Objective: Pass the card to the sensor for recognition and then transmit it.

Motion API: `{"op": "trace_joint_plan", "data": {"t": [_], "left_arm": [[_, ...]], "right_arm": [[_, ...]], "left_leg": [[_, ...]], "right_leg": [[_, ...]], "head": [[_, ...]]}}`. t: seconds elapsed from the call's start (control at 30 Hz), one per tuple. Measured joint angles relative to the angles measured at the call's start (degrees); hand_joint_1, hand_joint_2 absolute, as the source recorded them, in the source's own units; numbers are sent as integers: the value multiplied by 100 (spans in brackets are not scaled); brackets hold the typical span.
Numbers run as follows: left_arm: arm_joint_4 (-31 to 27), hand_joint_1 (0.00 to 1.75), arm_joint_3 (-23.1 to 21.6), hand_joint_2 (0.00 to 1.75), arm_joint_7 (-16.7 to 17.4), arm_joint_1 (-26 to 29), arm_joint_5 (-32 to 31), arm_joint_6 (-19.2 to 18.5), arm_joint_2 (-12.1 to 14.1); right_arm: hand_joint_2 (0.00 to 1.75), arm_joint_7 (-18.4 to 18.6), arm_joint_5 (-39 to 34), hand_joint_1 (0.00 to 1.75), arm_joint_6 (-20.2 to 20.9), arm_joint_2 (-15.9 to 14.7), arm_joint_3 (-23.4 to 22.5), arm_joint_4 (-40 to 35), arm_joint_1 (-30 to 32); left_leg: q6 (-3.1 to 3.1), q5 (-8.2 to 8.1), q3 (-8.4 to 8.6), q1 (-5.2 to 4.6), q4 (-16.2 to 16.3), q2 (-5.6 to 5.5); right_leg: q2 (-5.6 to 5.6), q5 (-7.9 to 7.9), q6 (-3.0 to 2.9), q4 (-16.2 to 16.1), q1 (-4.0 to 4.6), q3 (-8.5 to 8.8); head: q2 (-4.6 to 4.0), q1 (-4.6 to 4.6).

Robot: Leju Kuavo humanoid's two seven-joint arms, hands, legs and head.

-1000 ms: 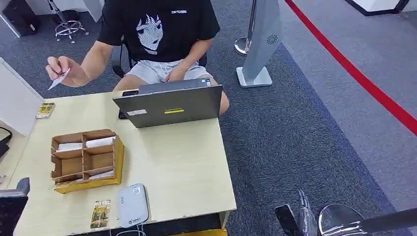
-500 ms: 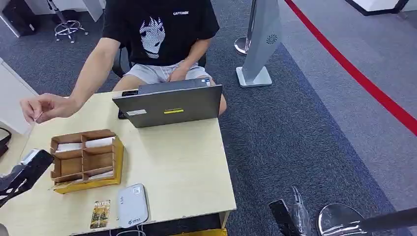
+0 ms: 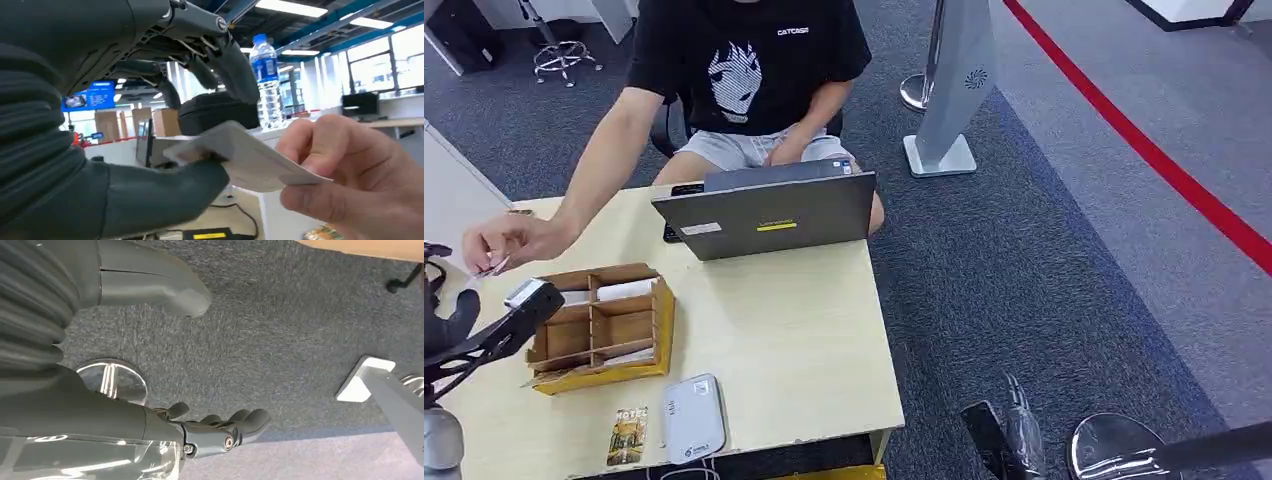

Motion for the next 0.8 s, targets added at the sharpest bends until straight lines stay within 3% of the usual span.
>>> {"op": "trace_joint_plan", "data": {"t": [0.43, 0.6, 0.7, 0.8], "left_arm": [[0, 175, -72, 175, -50, -61, 208, 243, -20], [-468, 175, -81, 175, -571, 346, 848, 1026, -376], [-892, 175, -256, 175, -910, 922, 765, 1491, -667], [-1119, 175, -612, 175, -1054, 1515, 535, 1692, -832]], "right_arm": [[175, 7, -2, 0, -7, -7, 7, 28, -9], [175, 44, -11, 0, -9, -11, 4, 24, -4], [175, 59, -13, 0, -9, -9, -31, -13, 9], [175, 61, -13, 0, -15, 4, -116, -105, 35]], "left_leg": [[0, 1, 0, 0, 0, 0], [3, -3, 0, -3, 0, 10], [12, -13, -1, -6, 0, 13], [15, -16, -3, -5, 0, 15]], "right_leg": [[-1, 2, -2, 1, 0, 1], [14, 5, 0, 0, -3, 0], [15, 1, 4, -10, -4, -2], [13, 0, 6, -15, -4, -2]], "head": [[0, -2], [0, -4], [0, 0], [0, 2]]}}
